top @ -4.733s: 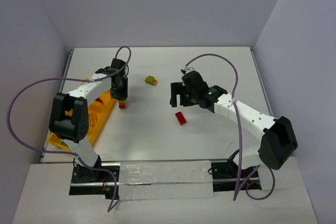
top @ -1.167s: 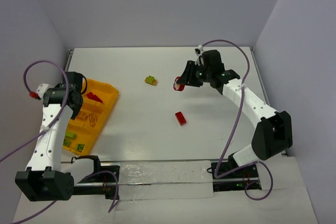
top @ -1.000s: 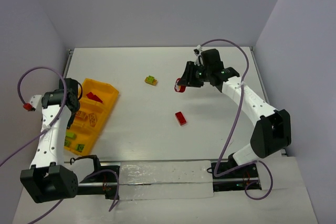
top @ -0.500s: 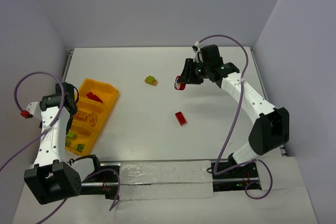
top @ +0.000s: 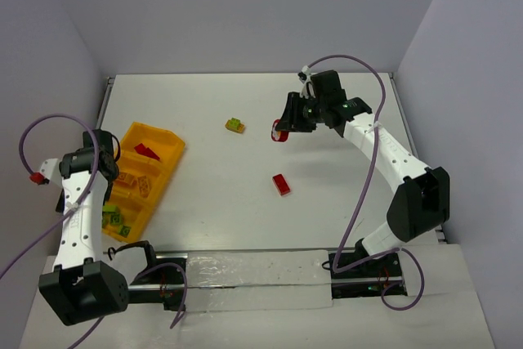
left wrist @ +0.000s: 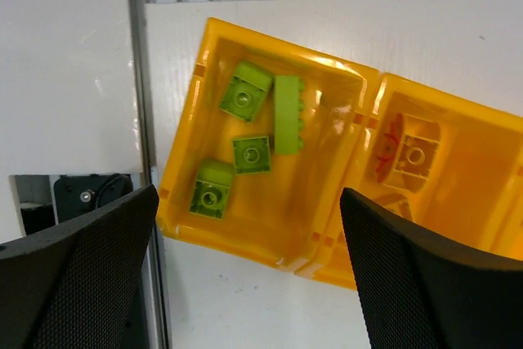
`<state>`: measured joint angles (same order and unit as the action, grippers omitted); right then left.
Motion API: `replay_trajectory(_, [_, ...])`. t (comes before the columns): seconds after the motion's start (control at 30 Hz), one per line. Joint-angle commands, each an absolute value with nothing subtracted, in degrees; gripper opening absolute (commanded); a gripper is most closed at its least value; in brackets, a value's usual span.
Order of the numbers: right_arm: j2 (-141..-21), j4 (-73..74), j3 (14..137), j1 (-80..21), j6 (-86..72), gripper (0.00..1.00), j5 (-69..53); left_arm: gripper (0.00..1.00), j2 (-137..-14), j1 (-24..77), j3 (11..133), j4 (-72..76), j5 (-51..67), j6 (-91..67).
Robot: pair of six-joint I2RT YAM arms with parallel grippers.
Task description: Sort the legos into containers by color
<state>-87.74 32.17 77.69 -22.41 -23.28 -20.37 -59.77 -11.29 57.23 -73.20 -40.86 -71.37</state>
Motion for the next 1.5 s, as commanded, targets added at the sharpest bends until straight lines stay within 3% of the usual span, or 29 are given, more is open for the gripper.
replay_trajectory(0.0, [-87.8, 28.5, 80.0, -24.9, -21.7, 0.03, -21.0, 0.99, -57.2, -11.7, 60.7, -61.9, -31.8, -54.9])
replay_trajectory(0.37, [-98.7, 19.2, 91.5, -38.4, -21.0, 0.03, -23.5, 0.99, -61.3, -11.0, 72.8, -49.6, 5.4, -30.1])
replay_trajectory(0.57, [-101.7, 14.6, 92.9, -39.2, -25.7, 0.02, -33.2, 0.99, -62.0, -10.1, 68.6, -41.6, 36.7, -26.1])
replay_trajectory(0.7, [-99.9, 7.9, 89.2, -37.8, -31.6, 0.02, -45.2, 0.99, -60.5, -7.9, 64.4, -35.1, 50.0, -26.2])
replay_trajectory(0.93, [-97.7, -9.3, 83.5, -36.9, -45.7, 0.03, -53.4, 0.99, -58.7, -4.4, 59.2, -22.4, 60.6, -33.5])
replay_trajectory(1.47, [-100.9, -17.0, 86.4, -37.1, -53.9, 0.03, -56.3, 0.97, -58.8, -0.4, 53.3, -6.8, 63.5, -42.1])
